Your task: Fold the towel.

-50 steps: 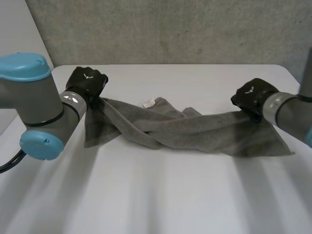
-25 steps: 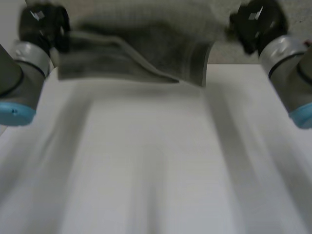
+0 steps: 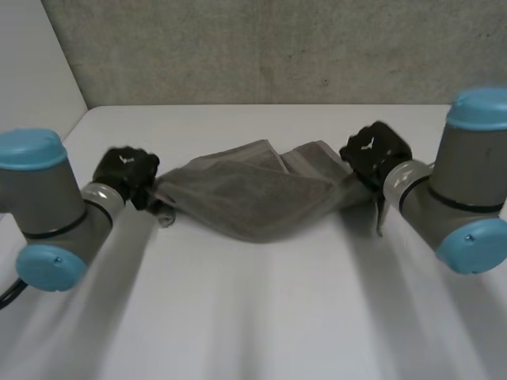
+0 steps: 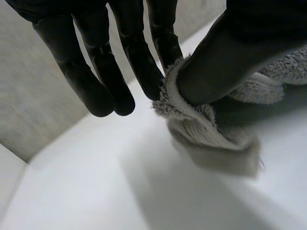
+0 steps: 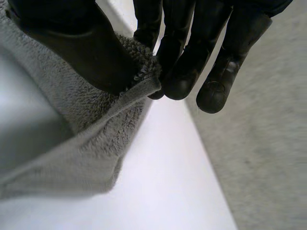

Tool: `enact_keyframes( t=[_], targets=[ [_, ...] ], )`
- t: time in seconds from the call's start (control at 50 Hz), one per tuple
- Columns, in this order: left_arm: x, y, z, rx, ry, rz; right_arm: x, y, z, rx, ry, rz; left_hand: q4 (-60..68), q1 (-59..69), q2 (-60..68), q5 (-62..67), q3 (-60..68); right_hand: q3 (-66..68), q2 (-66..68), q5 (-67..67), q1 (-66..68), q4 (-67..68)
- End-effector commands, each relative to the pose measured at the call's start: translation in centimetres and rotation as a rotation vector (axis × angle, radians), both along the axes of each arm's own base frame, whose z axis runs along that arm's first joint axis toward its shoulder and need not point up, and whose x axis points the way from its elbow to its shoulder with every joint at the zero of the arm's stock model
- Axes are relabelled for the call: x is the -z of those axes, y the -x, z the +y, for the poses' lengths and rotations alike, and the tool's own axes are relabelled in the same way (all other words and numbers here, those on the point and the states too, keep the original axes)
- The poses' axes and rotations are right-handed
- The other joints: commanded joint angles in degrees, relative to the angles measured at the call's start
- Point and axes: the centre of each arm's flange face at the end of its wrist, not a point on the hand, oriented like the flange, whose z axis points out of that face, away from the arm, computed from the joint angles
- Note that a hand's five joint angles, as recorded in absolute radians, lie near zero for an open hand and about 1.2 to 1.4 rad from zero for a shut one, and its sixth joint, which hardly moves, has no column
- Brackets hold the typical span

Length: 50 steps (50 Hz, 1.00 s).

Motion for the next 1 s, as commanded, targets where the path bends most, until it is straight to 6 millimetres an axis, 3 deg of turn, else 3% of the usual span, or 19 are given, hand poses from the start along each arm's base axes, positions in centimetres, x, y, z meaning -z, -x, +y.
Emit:
enact_keyframes(
  t=[0.02, 0.04, 0.1, 0.16, 0.24, 0.3, 0.34, 0.38, 0.4, 0.44, 0.5, 0.58, 0.68, 0.72, 0.74, 0.76, 0.8, 0.86, 1.0],
  targets=[
    [-8.5, -0.6, 2.0, 0.000, 0.200, 0.084, -9.0, 1.4, 2.5, 0.018, 0.151, -0.140, -7.0, -2.5, -6.9, -15.5, -8.3, 3.3, 5.3, 3.2, 4.2, 3.5],
    [-8.5, -0.6, 2.0, 0.000, 0.201, 0.085, -9.1, 1.4, 2.5, 0.019, 0.151, -0.141, -7.0, -2.5, -6.9, -15.5, -8.3, 3.3, 5.3, 3.2, 4.2, 3.5],
    [-14.1, -1.1, 3.8, 0.002, 0.331, 0.171, -14.2, 2.6, 5.3, 0.015, 0.212, -0.178, -7.0, -2.5, -6.9, -15.5, -8.3, 3.3, 5.3, 3.2, 4.2, 3.5],
    [-16.5, -1.3, 4.9, 0.007, 0.356, 0.190, -14.3, 3.3, 5.9, 0.021, 0.143, -0.144, -7.0, -2.5, -6.9, -15.5, -8.3, 3.3, 5.3, 3.2, 4.2, 3.5],
    [-17.0, -1.5, 5.4, 0.011, 0.289, 0.166, -12.9, 3.7, 6.0, 0.027, 0.043, -0.097, -7.0, -2.5, -6.9, -15.5, -8.3, 3.3, 5.3, 3.2, 4.2, 3.5],
    [-14.4, -1.2, 4.7, 0.025, 0.148, 0.126, -10.9, 3.3, 5.8, 0.011, -0.031, -0.045, -7.0, -2.5, -6.9, -15.5, -8.3, 3.3, 5.3, 3.2, 4.2, 3.5],
    [-10.8, -0.7, 3.6, 0.037, 0.006, 0.088, -9.4, 3.1, 5.4, 0.006, -0.070, -0.015, -7.0, -2.5, -6.9, -15.5, -8.3, 3.3, 5.3, 3.2, 4.2, 3.5],
    [-9.2, -0.4, 3.2, 0.040, -0.046, 0.072, -6.1, 2.9, 4.8, -0.004, -0.158, 0.054, -7.0, -2.5, -6.9, -15.5, -8.3, 3.3, 5.3, 3.2, 4.2, 3.5],
    [-9.1, -0.4, 3.2, 0.040, -0.046, 0.072, -6.0, 2.9, 4.8, -0.004, -0.159, 0.054, -7.0, -2.5, -6.9, -15.5, -8.3, 3.3, 5.3, 3.2, 4.2, 3.5],
    [-5.4, 0.0, 2.0, 0.042, -0.142, 0.029, -2.4, 2.5, 4.1, -0.019, -0.239, 0.131, -7.0, -2.5, -6.9, -15.5, -8.3, 3.3, 5.3, 3.2, 4.2, 3.5],
    [-2.6, 0.5, 1.1, 0.057, -0.191, -0.036, 0.7, 1.4, 3.9, -0.056, -0.292, 0.205, -7.0, -2.5, -6.9, -15.5, -8.3, 3.3, 5.3, 3.2, 4.2, 3.5],
    [-1.3, 0.8, 0.0, 0.070, -0.190, -0.082, 1.9, 0.1, 2.8, -0.071, -0.278, 0.227, -7.0, -2.5, -6.9, -15.5, -8.3, 3.3, 5.3, 3.2, 4.2, 3.5],
    [-4.0, 1.5, -2.5, 0.064, -0.040, -0.052, -1.3, -1.9, -0.6, -0.008, -0.085, 0.127, -7.0, -2.5, -6.9, -15.5, -8.3, 3.3, 5.3, 3.2, 4.2, 3.5],
    [-8.3, 1.9, -4.4, 0.032, 0.165, 0.026, -6.0, -3.3, -2.7, 0.020, 0.150, -0.059, -7.0, -2.5, -6.9, -15.5, -8.3, 3.3, 5.3, 3.2, 4.2, 3.5],
    [-8.3, 1.9, -4.4, 0.031, 0.166, 0.027, -6.0, -3.3, -2.8, 0.020, 0.152, -0.060, -7.0, -2.5, -6.9, -15.5, -8.3, 3.3, 5.3, 3.2, 4.2, 3.5],
    [-11.0, 1.8, -4.9, 0.008, 0.278, 0.087, -8.4, -3.5, -3.4, 0.026, 0.269, -0.160, -7.0, -2.5, -6.9, -15.5, -8.3, 3.3, 5.3, 3.2, 4.2, 3.5],
    [-16.4, 0.7, -4.9, -0.046, 0.481, 0.228, -14.3, -3.1, -2.9, 0.034, 0.507, -0.328, -7.0, -2.5, -6.9, -15.5, -8.3, 3.3, 5.3, 3.2, 4.2, 3.5],
    [-19.7, 0.1, -4.5, -0.056, 0.604, 0.315, -17.4, -2.4, -1.5, 0.036, 0.616, -0.384, -7.0, -2.5, -6.9, -15.5, -8.3, 3.3, 5.3, 3.2, 4.2, 3.5],
    [-19.3, 0.2, -3.8, -0.050, 0.550, 0.304, -17.2, -2.1, -0.8, 0.034, 0.585, -0.369, -7.0, -2.5, -6.9, -15.5, -8.3, 3.3, 5.3, 3.2, 4.2, 3.5]
  ],
)
